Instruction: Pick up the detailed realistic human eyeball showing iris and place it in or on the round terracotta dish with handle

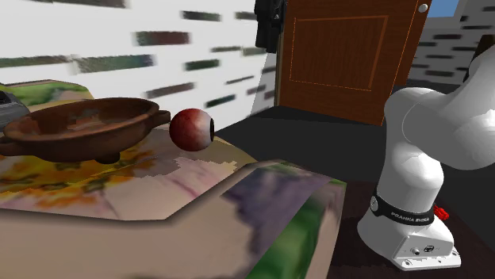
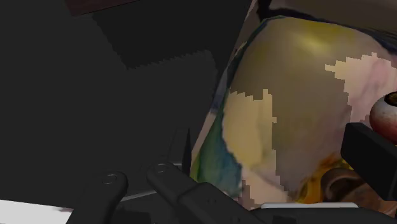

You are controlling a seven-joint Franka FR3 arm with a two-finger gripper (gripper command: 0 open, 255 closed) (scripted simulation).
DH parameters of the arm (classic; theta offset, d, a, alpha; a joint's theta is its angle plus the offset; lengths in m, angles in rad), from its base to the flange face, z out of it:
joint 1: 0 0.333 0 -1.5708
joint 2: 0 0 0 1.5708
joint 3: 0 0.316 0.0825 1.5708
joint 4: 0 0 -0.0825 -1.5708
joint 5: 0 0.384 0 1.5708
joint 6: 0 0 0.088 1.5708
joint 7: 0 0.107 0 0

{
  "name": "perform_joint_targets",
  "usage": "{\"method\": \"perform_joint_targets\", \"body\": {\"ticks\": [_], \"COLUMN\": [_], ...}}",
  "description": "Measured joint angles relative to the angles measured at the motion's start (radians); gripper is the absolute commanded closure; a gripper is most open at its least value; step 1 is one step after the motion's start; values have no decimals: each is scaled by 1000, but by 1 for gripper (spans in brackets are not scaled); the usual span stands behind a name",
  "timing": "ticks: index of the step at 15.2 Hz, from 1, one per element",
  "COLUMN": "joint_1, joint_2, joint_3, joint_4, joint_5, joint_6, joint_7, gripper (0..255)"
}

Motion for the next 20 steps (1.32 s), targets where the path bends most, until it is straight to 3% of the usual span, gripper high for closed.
{"method": "perform_joint_targets", "body": {"ticks": [3, 16, 20], "joint_1": [5, 45, 53], "joint_2": [22, 426, 504], "joint_3": [31, 303, 341], "joint_4": [9, 260, 300], "joint_5": [11, 47, 39], "joint_6": [3, 40, 54], "joint_7": [37, 423, 492], "gripper": [0, 0, 0]}}
